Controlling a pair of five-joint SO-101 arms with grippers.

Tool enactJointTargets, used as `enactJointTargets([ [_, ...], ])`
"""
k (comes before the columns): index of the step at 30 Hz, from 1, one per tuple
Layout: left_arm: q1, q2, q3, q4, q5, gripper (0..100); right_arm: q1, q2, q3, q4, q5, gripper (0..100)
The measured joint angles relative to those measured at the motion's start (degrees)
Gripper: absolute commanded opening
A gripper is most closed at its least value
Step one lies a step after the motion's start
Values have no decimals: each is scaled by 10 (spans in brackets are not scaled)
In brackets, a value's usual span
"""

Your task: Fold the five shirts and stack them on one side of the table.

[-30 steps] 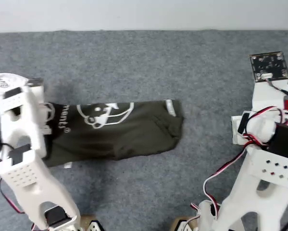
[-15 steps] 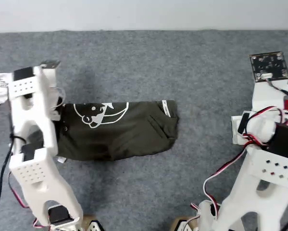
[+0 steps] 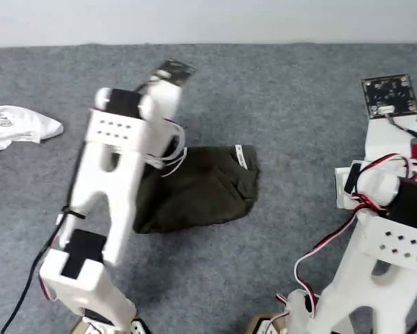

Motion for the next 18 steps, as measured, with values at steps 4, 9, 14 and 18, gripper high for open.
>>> enactJointTargets([
  [4, 66, 0, 0, 0, 15, 13, 0, 0, 0, 0, 0, 11],
  [9, 125, 0, 0, -9, 35, 13, 0, 0, 0, 0, 0, 11],
  [14, 150, 35, 0, -54, 50, 13, 0, 0, 11, 0, 0, 11],
  [18, 160, 77, 1, -96, 50, 24, 0, 0, 50, 0, 0, 11],
])
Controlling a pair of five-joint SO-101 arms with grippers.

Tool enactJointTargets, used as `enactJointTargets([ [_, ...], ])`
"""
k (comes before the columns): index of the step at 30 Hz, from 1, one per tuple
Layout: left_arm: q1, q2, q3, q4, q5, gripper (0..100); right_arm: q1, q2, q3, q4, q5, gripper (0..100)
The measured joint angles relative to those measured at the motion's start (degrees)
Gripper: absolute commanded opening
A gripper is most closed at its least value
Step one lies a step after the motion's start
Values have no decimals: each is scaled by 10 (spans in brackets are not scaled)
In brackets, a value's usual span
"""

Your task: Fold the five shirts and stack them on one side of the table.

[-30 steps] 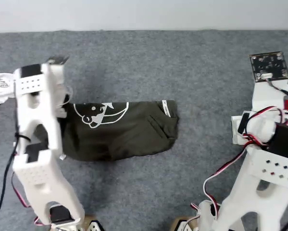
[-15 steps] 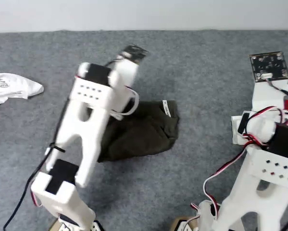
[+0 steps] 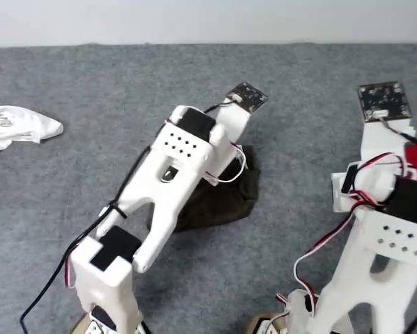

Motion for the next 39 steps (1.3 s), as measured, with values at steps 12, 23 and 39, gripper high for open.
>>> enactJointTargets([
  [12, 12, 11, -37, -11, 2, 206, 0, 0, 5, 0, 0, 11],
  [23, -90, 21, -119, 72, -33, 15, 0, 0, 5, 0, 0, 11],
  [39, -149, 174, -120, 73, -90, 13, 0, 0, 5, 0, 0, 11],
])
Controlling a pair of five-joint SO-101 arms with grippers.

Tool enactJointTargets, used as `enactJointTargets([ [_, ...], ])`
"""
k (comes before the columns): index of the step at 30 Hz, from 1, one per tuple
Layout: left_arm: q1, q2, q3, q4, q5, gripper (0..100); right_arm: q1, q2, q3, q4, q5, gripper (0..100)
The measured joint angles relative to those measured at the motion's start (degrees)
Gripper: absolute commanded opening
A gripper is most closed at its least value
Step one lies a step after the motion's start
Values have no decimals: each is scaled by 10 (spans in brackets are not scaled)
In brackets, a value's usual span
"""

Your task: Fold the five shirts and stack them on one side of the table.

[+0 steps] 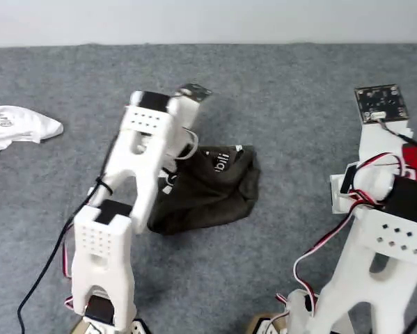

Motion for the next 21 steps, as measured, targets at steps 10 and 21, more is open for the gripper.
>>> enactJointTargets([
  [10, 147, 1, 36, 19, -1, 13, 0, 0, 0, 0, 0, 11],
  [21, 169, -114, 57, 19, 17, 13, 0, 0, 0, 0, 0, 11],
])
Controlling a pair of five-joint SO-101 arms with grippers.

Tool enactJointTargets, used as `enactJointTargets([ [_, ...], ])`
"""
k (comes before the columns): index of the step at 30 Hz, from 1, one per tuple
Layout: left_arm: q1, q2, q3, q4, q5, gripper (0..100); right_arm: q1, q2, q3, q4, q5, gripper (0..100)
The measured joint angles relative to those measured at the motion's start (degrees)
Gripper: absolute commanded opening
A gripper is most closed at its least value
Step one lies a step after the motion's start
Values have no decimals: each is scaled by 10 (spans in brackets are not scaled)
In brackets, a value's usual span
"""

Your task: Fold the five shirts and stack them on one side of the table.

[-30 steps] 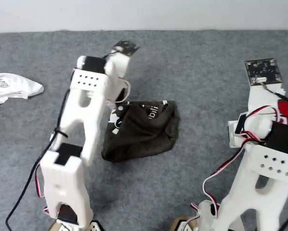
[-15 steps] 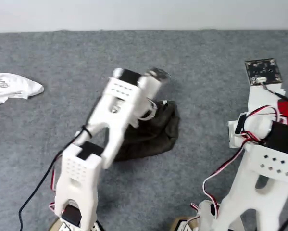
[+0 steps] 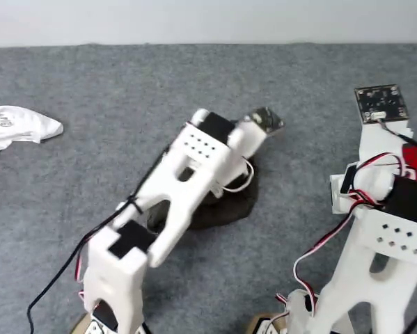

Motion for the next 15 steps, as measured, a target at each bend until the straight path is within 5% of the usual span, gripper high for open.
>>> enactJointTargets([
  [9, -156, -10, 3, -87, 1, 13, 0, 0, 0, 0, 0, 12],
  [15, -182, 88, 3, -142, -14, 13, 0, 0, 0, 0, 0, 11],
])
